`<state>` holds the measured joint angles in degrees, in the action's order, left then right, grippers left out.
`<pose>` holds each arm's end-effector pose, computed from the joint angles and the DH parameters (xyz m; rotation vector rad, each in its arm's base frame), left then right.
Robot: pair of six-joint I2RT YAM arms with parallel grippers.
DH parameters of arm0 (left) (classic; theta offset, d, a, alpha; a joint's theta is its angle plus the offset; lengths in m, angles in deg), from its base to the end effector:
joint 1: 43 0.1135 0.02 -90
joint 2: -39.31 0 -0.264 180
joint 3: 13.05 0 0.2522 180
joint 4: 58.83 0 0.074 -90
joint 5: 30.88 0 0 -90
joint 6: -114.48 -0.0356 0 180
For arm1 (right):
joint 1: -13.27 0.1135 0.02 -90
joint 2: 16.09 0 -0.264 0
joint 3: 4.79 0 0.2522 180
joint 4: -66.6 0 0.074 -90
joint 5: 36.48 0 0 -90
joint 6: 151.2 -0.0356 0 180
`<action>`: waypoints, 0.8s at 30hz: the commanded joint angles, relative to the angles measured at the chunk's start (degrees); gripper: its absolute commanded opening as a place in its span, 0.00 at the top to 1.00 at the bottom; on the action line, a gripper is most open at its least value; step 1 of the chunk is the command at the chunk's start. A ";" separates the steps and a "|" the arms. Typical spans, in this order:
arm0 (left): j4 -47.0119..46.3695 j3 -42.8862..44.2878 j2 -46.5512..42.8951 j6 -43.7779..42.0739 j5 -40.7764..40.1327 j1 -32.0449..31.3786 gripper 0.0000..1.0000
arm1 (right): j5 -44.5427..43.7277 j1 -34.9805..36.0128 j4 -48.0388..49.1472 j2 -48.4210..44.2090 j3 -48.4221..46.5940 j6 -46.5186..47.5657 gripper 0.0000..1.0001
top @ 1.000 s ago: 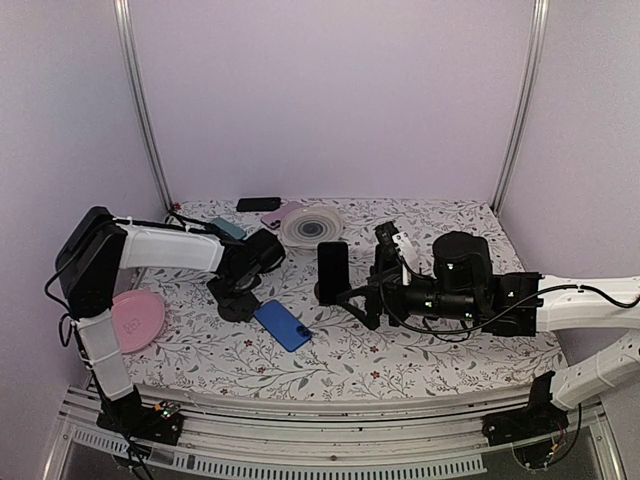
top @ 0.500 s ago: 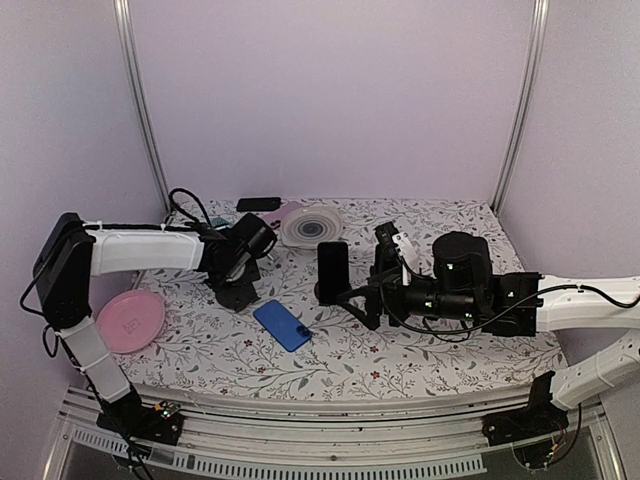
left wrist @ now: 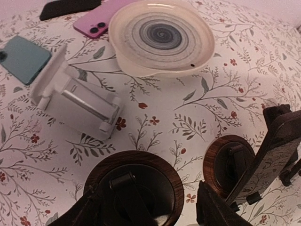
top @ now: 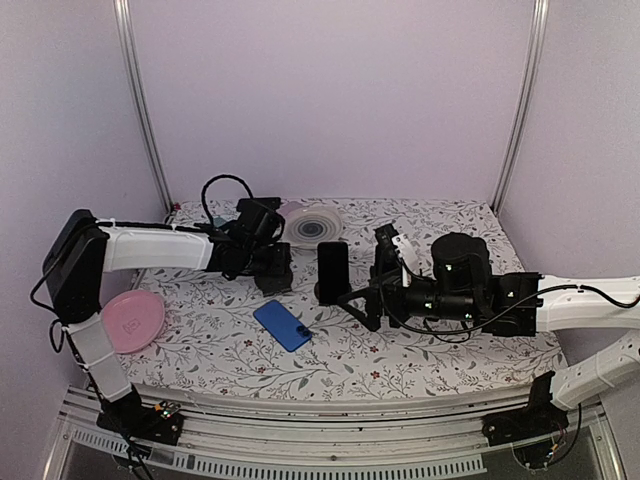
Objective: Place the phone on the phone stand
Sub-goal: Place the phone stand at the center of the board.
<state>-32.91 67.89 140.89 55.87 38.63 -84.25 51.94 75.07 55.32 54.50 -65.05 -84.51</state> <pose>0.2960 -0.2430 0.2053 0.0330 2.3279 -0.2097 0.1342 0.2483 0.2769 -0.6644 1.9621 0.9308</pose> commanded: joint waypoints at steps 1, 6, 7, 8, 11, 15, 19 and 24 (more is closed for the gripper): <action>-7.48 4.24 4.83 -8.51 7.77 -0.31 0.58 | -1.42 -0.29 -1.54 -0.23 -1.55 0.20 0.01; -8.39 6.69 8.31 -9.39 8.36 0.14 0.58 | -1.97 -0.28 -2.06 -0.61 -1.54 0.02 0.01; -8.67 6.80 8.69 -9.50 8.58 0.45 0.58 | -2.06 -0.28 -2.08 -0.62 -1.54 0.02 0.01; -8.91 6.97 9.10 -9.63 9.15 0.86 0.58 | -2.10 -0.28 -2.13 -0.63 -1.56 -0.05 0.01; -9.76 7.66 10.41 -10.20 11.32 2.25 0.58 | -2.11 -0.28 -2.16 -0.47 -1.59 -0.24 0.01; -9.98 8.84 13.39 -11.12 12.53 3.84 0.58 | -2.00 -0.30 -2.20 -0.28 -1.80 -0.41 0.01; -10.06 9.48 15.18 -11.40 14.23 6.19 0.58 | -2.15 -0.29 -2.22 -0.36 -2.00 -0.42 0.01; -9.70 9.92 16.53 -12.37 14.50 9.38 0.59 | -2.10 -0.28 -2.17 -0.36 -2.18 -0.54 0.01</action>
<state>-41.61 76.46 156.23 45.21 52.57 -77.89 50.65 75.07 53.24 54.48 -65.09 -84.55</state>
